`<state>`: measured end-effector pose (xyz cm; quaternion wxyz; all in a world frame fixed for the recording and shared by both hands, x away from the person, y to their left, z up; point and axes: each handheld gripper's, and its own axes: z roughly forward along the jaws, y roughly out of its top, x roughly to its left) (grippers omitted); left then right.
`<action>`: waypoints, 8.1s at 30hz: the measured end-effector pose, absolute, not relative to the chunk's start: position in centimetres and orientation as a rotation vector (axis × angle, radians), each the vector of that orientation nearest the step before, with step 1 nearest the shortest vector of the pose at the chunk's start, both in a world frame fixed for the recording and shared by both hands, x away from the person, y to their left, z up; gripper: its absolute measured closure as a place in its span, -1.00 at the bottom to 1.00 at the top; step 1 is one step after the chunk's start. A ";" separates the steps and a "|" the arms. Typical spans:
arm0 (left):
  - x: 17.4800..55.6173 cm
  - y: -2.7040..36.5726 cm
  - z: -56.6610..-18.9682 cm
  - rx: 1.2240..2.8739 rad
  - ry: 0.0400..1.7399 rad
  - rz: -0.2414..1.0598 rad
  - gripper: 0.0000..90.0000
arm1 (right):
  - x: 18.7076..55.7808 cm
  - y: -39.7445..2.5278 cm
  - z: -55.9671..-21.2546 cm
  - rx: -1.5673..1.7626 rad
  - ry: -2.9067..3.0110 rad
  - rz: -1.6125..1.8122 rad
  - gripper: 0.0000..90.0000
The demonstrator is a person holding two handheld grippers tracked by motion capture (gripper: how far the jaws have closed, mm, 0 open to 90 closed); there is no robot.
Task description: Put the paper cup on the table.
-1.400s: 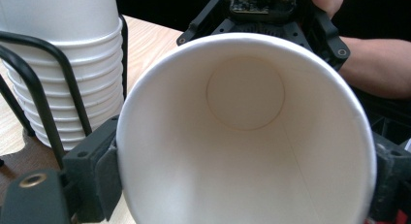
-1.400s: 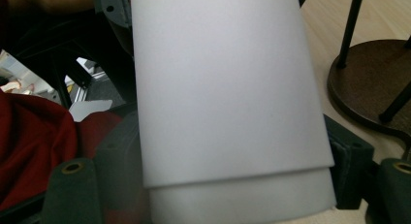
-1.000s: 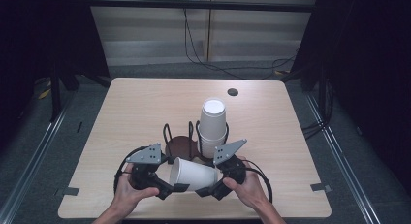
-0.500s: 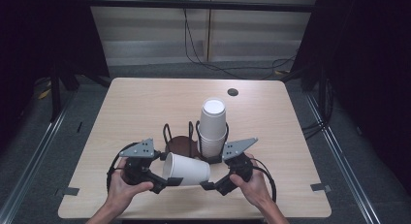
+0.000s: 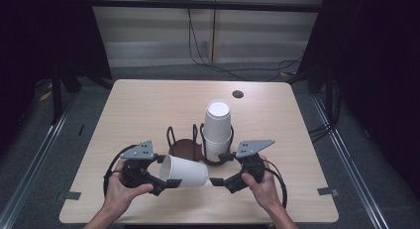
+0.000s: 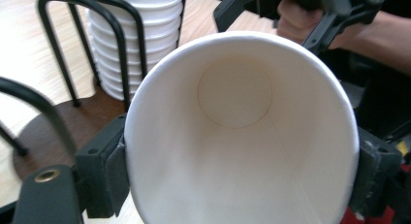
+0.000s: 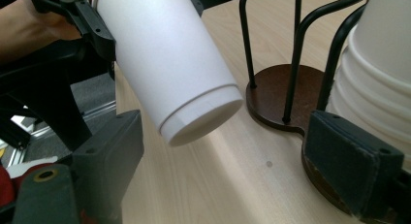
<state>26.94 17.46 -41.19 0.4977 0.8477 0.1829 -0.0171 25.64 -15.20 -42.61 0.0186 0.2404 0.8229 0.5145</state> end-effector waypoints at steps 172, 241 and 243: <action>40.4 20.3 -43.1 2.679 0.738 0.104 -0.97 | 25.3 -16.2 -43.8 0.822 2.528 1.477 -0.65; 29.4 26.2 -43.7 2.120 0.722 0.136 -0.57 | 25.4 -16.7 -43.8 0.867 2.510 1.476 -0.69; 29.0 26.0 -43.8 2.104 0.722 0.139 -0.57 | 25.3 -16.7 -43.8 0.866 2.509 1.472 -0.69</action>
